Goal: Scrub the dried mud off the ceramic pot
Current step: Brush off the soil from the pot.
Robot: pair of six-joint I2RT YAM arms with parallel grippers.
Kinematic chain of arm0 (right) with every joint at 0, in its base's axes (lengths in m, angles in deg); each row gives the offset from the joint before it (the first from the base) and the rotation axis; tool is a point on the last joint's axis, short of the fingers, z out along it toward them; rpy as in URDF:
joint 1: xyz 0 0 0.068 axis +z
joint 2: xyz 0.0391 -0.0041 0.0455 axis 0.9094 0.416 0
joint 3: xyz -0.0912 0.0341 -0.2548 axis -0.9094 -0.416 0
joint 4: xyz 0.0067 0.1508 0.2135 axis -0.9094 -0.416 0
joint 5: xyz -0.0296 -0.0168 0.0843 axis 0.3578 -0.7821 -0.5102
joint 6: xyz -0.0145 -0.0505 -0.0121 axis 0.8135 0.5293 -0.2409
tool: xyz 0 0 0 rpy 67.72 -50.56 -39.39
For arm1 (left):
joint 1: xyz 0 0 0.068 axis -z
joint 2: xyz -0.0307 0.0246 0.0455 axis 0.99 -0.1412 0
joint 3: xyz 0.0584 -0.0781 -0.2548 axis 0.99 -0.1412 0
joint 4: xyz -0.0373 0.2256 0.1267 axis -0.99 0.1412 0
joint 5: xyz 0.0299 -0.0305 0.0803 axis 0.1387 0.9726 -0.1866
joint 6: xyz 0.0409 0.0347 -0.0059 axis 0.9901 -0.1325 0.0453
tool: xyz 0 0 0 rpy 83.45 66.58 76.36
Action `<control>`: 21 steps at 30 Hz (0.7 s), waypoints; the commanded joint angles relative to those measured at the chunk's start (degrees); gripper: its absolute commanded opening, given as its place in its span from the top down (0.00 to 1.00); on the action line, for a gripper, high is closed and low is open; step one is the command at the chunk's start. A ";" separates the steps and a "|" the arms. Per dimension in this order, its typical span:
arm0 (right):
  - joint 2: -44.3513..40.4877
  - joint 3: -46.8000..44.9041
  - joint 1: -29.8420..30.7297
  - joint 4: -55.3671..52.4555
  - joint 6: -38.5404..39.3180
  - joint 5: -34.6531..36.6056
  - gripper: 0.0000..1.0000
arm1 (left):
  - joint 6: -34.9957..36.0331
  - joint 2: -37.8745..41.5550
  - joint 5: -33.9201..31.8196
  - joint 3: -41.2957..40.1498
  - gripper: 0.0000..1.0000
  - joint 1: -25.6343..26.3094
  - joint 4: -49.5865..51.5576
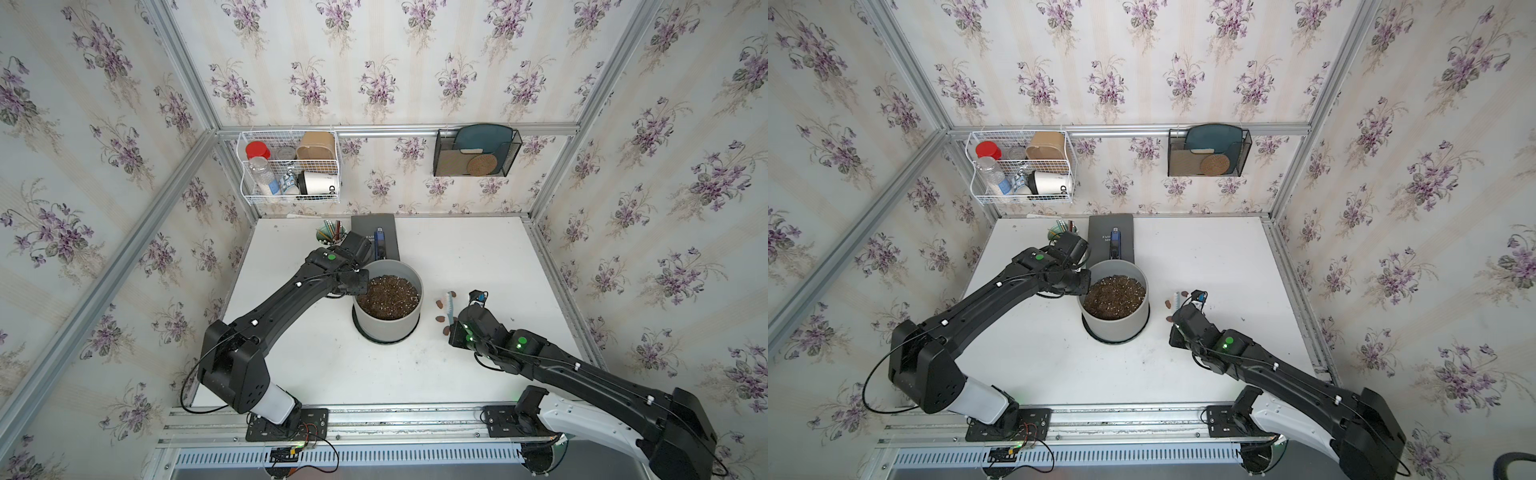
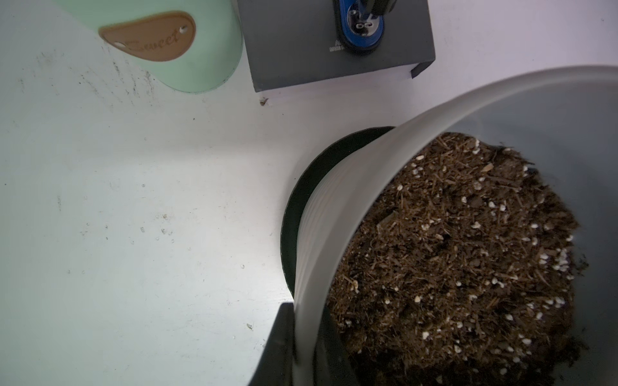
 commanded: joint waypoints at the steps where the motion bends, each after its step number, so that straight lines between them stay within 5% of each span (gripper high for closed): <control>1: 4.89 2.67 -0.77 -5.45 1.83 3.10 1.00 | -0.80 0.08 3.44 -0.20 1.00 0.16 -1.06; 7: 3.03 5.52 -0.73 -7.33 2.91 6.16 1.00 | -0.62 0.42 3.04 -0.26 1.00 0.09 -1.02; 15: -2.92 4.26 -0.49 -3.17 4.59 1.13 1.00 | -0.71 0.35 3.80 -0.23 1.00 0.20 -1.15; 21: -6.06 2.10 1.44 -0.62 2.68 -1.32 1.00 | -0.57 0.85 4.39 0.71 0.81 0.10 -1.25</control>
